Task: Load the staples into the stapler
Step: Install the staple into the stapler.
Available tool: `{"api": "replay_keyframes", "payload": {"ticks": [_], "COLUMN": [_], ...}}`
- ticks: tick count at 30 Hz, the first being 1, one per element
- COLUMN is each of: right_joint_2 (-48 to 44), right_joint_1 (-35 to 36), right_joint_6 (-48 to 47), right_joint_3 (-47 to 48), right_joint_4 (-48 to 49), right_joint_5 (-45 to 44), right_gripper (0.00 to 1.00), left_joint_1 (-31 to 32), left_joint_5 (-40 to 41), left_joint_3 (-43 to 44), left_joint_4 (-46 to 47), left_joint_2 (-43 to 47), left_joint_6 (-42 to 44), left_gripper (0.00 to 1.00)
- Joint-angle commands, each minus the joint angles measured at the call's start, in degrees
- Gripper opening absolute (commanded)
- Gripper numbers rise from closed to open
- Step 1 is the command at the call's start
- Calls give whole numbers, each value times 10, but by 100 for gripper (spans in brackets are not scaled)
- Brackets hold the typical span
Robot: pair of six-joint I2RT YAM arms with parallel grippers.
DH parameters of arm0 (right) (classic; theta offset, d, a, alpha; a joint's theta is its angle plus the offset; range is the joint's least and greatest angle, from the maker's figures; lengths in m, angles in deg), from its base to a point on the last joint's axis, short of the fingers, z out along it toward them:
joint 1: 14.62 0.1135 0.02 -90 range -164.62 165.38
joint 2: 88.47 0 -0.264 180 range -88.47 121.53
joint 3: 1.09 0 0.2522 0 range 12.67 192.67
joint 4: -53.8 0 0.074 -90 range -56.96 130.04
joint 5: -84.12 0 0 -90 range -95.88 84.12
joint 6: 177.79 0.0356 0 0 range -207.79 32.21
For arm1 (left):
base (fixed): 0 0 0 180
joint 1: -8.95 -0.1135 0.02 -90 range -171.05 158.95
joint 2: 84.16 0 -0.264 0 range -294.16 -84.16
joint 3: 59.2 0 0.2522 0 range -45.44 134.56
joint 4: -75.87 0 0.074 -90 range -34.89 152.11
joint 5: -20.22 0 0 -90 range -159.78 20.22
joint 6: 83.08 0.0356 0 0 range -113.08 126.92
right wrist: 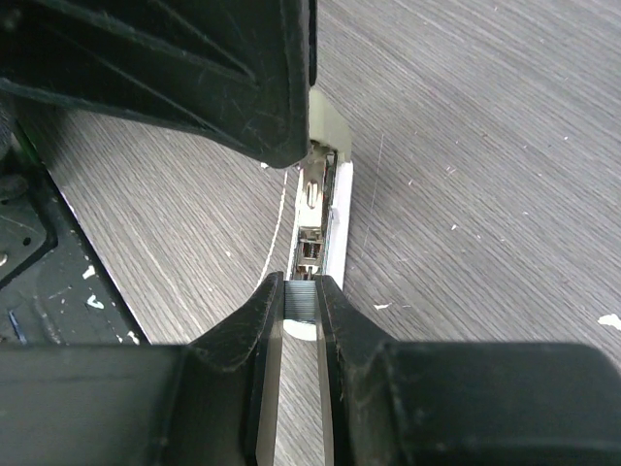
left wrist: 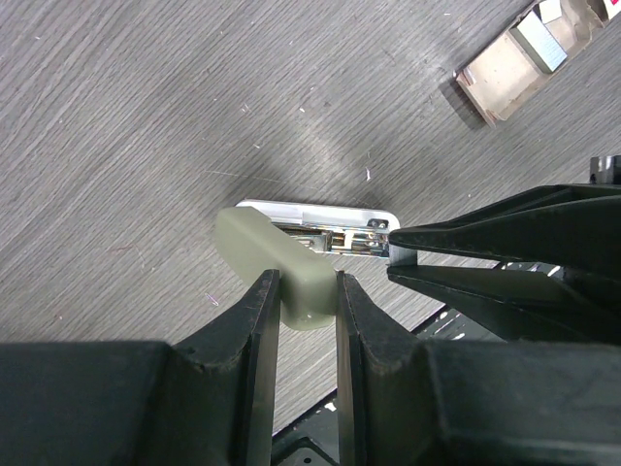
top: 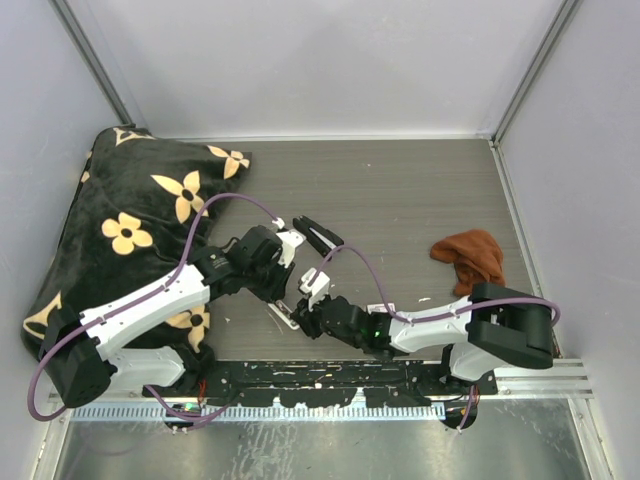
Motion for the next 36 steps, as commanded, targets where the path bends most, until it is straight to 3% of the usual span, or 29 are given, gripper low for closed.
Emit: {"api": "replay_keyframes", "payload": {"ticks": [1, 36], "right_joint_2": [20, 65], "right_joint_1": [6, 13], "right_joint_6": [-12, -15], "right_joint_3": [21, 27], "right_joint_4": [50, 65], "right_joint_5": [-13, -60], "right_gripper": [19, 17], "left_joint_1": [0, -3], "left_joint_5": [-61, -57], "left_joint_3": [10, 11], "left_joint_4": [15, 11], "left_joint_2": [-2, -4], "left_joint_6": [-18, -15], "left_gripper": [0, 0]}}
